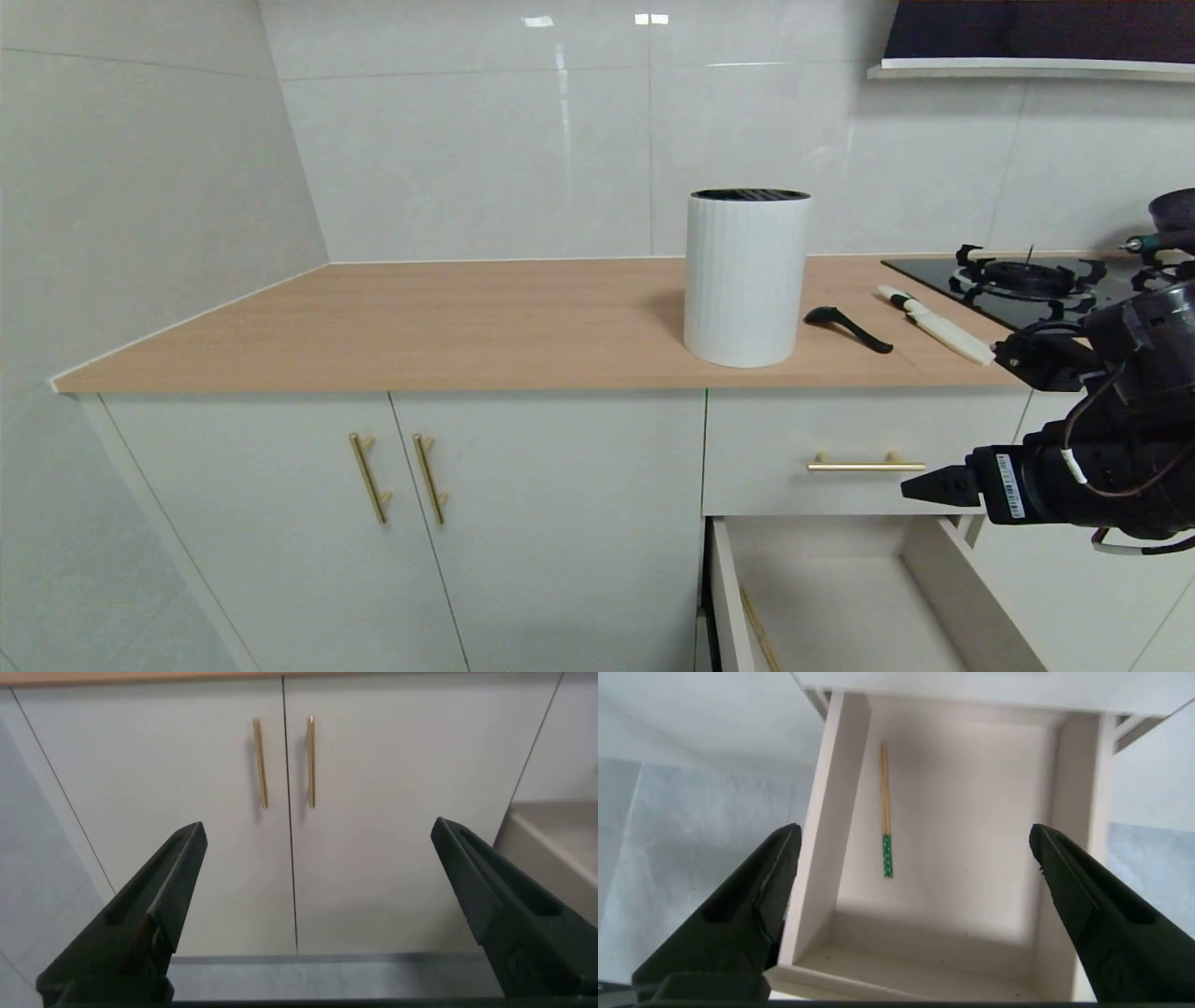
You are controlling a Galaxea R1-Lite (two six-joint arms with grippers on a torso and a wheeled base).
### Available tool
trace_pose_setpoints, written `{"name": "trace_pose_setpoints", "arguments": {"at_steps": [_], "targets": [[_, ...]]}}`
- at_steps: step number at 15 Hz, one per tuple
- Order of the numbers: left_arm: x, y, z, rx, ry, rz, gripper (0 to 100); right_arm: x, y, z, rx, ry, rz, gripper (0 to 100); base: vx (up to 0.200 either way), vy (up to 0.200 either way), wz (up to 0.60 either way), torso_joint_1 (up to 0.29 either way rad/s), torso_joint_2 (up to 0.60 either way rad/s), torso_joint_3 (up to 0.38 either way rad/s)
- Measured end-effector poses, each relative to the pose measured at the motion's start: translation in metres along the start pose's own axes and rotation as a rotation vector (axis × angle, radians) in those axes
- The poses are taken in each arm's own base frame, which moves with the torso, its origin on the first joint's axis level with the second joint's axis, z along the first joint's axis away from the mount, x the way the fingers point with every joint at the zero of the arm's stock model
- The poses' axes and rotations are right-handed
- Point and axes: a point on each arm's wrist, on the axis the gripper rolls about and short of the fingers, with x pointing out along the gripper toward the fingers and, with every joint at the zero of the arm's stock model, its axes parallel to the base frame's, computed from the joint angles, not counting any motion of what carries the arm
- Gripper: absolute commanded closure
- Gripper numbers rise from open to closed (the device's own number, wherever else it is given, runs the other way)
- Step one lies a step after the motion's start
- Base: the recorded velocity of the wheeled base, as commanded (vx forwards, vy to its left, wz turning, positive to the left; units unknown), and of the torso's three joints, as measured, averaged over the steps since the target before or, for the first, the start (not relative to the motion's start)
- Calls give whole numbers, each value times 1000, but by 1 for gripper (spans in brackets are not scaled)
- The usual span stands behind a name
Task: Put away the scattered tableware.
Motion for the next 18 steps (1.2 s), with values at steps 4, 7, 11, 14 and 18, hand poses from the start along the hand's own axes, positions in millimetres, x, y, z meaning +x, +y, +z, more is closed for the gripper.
{"name": "trace_pose_setpoints", "arguments": {"at_steps": [4,7,11,14,18], "targets": [[0,0,0,0,0,0,0,2,0,-1,-1,8,-1,0,0,0,0,192,-471,-285],[0,0,0,0,0,0,0,4,0,-2,-2,17,-3,0,0,0,0,212,-479,-277],[0,0,0,0,0,0,0,11,1,0,-3,-23,2,0,0,0,0,79,-171,-94],[0,0,0,0,0,0,0,28,-4,10,-39,-115,-3,0,0,0,0,0,0,0],[0,0,0,0,0,0,0,76,-25,40,-131,-255,-36,0,0,0,0,0,0,0]]}}
